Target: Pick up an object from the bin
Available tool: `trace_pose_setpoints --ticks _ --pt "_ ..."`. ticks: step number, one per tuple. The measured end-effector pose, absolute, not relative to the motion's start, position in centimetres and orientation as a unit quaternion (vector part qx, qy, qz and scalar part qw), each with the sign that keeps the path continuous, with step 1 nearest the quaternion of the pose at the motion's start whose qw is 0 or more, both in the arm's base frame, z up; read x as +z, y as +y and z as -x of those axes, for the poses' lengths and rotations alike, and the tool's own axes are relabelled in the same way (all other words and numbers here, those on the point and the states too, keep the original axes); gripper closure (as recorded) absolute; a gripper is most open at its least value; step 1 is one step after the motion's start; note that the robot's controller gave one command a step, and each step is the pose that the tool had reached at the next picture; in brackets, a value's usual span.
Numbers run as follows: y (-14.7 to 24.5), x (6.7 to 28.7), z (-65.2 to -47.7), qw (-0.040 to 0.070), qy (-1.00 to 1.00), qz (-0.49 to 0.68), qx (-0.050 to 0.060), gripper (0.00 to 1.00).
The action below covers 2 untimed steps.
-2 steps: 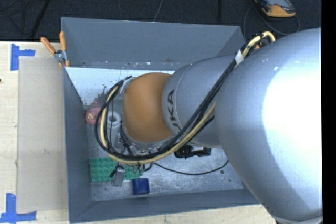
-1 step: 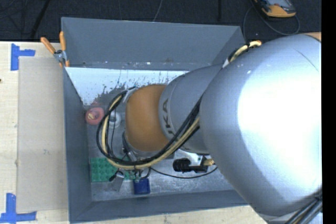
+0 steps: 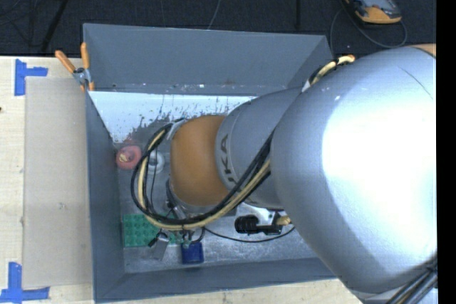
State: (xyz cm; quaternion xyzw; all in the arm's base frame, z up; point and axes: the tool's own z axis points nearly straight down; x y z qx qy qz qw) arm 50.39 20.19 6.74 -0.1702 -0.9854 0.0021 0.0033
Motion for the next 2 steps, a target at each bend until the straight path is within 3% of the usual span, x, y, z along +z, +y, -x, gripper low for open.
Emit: trace_pose_setpoints --ticks 1,2 --pt "20.2 6.8 -50.4 0.003 -0.985 0.170 0.002 1.00" --pt "20.2 17.4 -50.6 -0.003 -0.986 0.169 -0.002 1.00"
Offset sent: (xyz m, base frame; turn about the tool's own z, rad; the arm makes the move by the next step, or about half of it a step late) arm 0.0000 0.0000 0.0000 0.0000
